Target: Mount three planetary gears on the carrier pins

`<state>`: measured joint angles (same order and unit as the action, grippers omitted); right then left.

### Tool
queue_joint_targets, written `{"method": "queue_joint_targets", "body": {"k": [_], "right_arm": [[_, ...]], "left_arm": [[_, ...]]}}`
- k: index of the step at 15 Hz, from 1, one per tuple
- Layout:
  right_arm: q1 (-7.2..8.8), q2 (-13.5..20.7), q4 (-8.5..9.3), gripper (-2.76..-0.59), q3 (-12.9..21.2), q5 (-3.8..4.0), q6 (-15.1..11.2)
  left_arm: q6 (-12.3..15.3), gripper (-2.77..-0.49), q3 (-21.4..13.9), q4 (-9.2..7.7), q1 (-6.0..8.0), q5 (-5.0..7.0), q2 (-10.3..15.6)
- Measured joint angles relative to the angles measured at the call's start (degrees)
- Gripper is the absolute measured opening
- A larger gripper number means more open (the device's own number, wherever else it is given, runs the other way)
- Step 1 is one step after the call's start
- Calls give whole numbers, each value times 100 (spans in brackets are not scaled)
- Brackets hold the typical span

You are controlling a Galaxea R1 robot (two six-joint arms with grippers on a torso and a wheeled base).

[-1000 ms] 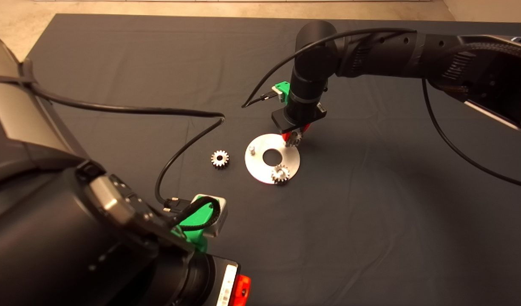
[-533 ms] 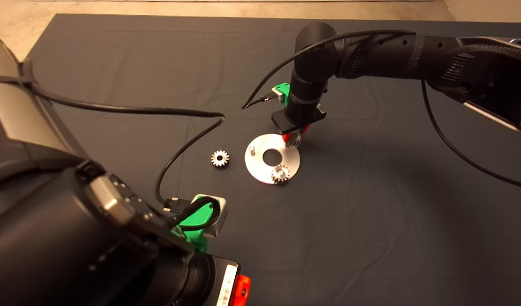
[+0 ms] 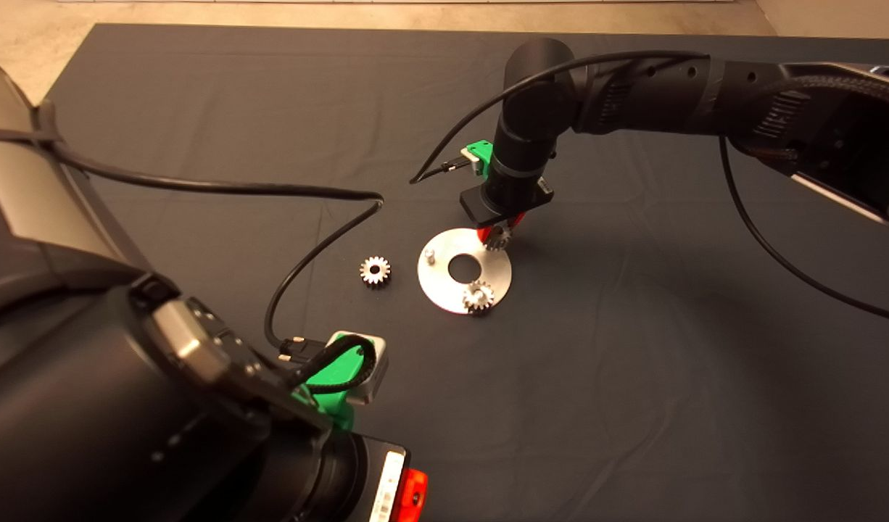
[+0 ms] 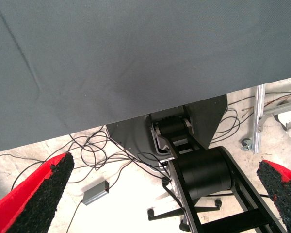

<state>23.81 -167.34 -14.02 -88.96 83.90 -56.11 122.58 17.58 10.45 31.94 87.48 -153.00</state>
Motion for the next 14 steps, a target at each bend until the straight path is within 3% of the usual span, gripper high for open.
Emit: {"method": "queue_joint_targets", "body": {"k": [8,12,14], "right_arm": [[2,2,-6,-231,21,-47,121],[0,2,-54,-231,30,-204,215],[1,0,-56,-231,29,-218,260]], "left_arm": [[-52,-49,2,0,0,0,0],[-67,-49,2,0,0,0,0],[-69,-49,2,2,0,0,0]]}}
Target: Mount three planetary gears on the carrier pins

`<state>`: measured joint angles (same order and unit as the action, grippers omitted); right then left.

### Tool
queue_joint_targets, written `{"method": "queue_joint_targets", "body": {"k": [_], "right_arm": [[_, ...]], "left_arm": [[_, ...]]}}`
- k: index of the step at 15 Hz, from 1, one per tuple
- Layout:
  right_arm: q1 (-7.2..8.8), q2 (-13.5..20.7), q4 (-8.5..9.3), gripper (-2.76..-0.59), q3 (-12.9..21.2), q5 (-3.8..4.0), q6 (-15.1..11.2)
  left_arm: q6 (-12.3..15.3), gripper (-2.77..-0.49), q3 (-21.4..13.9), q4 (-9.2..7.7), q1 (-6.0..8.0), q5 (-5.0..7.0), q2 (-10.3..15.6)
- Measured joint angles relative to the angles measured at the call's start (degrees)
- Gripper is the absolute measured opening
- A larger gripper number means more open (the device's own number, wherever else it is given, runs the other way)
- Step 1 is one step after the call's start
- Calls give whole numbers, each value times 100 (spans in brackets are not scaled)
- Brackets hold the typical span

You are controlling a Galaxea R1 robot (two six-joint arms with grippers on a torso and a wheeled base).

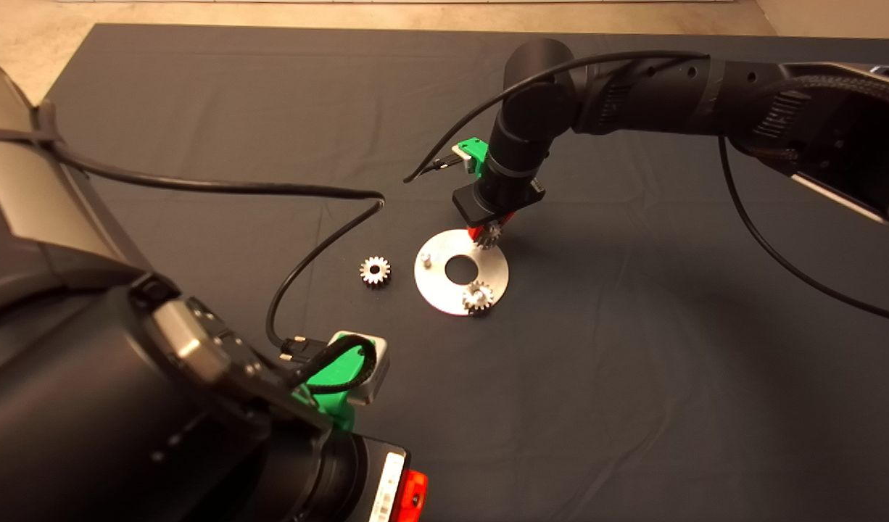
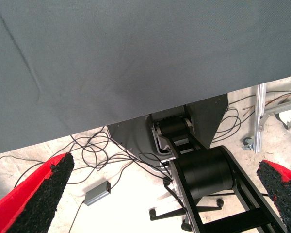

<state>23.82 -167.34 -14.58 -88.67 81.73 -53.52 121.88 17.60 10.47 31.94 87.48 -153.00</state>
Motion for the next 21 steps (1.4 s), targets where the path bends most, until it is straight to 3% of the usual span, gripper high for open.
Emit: {"method": "queue_joint_targets", "body": {"k": [5,8,10,12,13,21], "right_arm": [[-1,0,0,-231,1,-13,18],[-1,0,0,-231,6,18,32],[-1,-2,0,-231,14,107,33],[-3,-13,2,-231,75,304,33],[-3,-9,0,-231,123,324,33],[-4,-13,-16,-231,180,328,35]], "left_arm": [[0,-49,0,-2,0,0,0],[0,-49,0,0,0,0,0],[0,-49,0,-2,0,0,0],[0,-49,0,-1,0,0,0],[0,-49,0,-1,0,0,0],[0,-49,0,-1,0,0,0]]}}
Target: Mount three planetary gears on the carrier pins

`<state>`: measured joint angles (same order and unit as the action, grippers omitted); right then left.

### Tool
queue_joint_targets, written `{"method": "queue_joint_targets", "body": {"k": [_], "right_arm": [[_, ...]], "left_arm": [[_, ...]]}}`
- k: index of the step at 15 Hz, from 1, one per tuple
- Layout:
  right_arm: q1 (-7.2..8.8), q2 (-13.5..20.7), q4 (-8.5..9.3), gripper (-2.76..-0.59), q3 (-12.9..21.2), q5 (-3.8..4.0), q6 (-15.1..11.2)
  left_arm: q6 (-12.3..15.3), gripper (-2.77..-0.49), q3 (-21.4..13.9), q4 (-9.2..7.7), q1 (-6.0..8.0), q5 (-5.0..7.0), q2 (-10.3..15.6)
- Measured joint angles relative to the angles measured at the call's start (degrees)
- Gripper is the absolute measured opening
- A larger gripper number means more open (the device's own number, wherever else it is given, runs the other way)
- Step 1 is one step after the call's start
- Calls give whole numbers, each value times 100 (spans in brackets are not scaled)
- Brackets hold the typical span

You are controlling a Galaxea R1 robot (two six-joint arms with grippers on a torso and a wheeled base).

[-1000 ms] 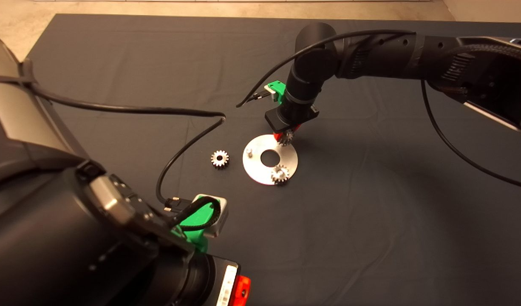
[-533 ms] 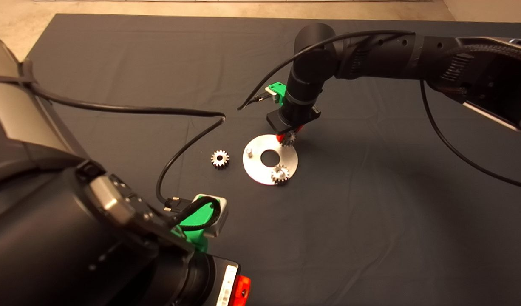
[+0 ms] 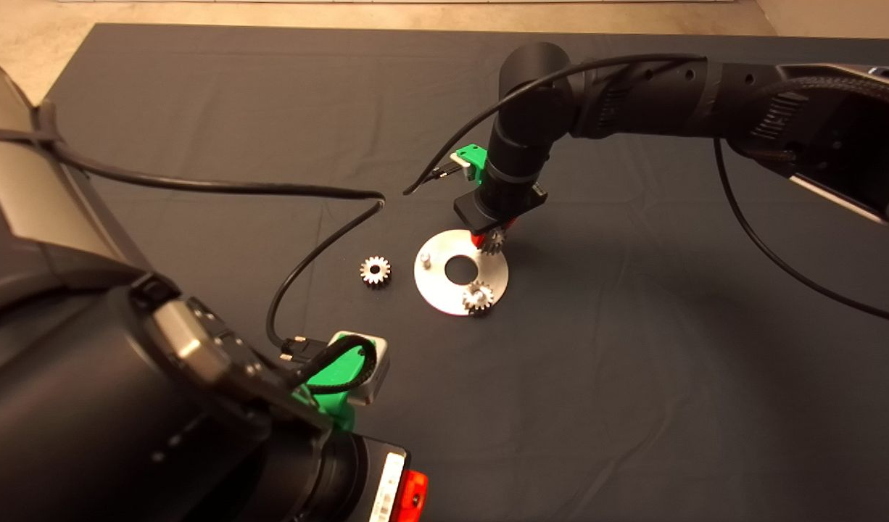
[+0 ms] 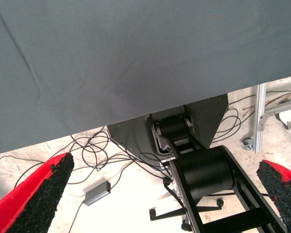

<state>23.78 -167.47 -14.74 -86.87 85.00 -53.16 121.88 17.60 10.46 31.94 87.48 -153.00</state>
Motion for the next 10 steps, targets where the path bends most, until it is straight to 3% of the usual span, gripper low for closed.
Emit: {"method": "queue_joint_targets", "body": {"k": [5,6,10], "right_arm": [[0,-4,-152,-231,-80,-30,85],[0,-15,-219,-231,-212,-39,205],[2,-22,-267,-231,-257,-70,239]], "left_arm": [[0,-49,0,0,0,0,0],[0,-49,0,-1,0,0,0],[-2,-49,0,-1,0,0,0]]}}
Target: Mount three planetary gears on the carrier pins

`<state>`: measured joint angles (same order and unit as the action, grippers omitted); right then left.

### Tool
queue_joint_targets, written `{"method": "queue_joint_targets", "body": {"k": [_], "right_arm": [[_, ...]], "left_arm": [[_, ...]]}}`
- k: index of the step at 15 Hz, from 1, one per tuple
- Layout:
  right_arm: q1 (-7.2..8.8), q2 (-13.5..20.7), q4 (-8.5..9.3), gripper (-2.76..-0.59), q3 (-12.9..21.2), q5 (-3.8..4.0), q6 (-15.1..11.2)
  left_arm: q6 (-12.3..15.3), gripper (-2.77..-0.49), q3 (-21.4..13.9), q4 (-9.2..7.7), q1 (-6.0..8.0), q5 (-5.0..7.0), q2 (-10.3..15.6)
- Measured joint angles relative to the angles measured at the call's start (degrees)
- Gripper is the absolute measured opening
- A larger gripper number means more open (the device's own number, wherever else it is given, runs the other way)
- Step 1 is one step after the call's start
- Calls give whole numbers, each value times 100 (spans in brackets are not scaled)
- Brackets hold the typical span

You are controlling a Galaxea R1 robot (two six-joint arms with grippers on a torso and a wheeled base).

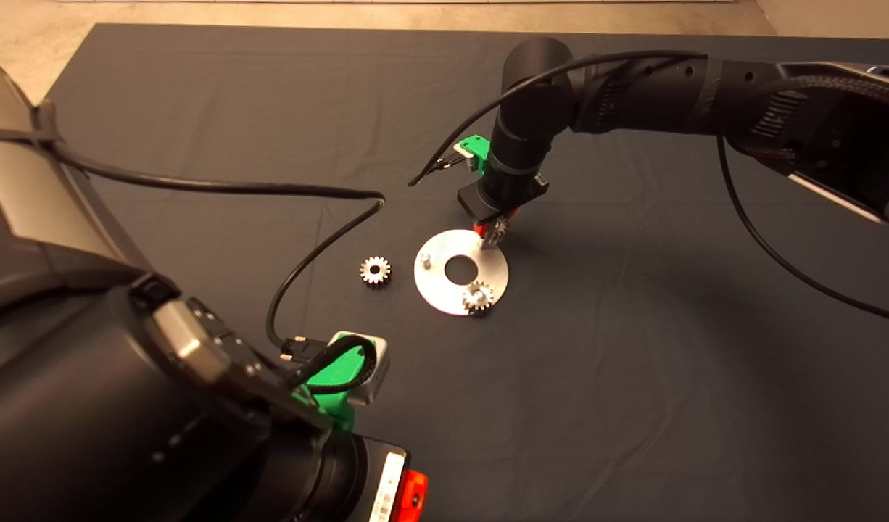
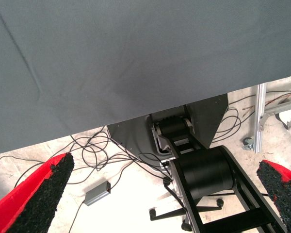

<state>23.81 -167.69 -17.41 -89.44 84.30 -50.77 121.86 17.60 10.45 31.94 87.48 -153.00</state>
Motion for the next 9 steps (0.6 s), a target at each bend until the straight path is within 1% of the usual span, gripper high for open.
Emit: {"method": "queue_joint_targets", "body": {"k": [2,3,6,8,9], "right_arm": [[0,-11,-9,-231,-5,-24,0],[0,-13,-11,-231,-5,-52,0],[0,-85,-17,-230,-5,-56,-2],[-2,-108,-17,-230,28,-93,-2],[-2,-107,-17,-230,28,-95,-2]], "left_arm": [[0,-49,0,1,0,0,0],[0,-49,0,2,0,0,0],[0,-49,2,0,0,0,0],[0,-49,6,0,0,0,0],[-2,-49,6,0,0,0,0]]}}
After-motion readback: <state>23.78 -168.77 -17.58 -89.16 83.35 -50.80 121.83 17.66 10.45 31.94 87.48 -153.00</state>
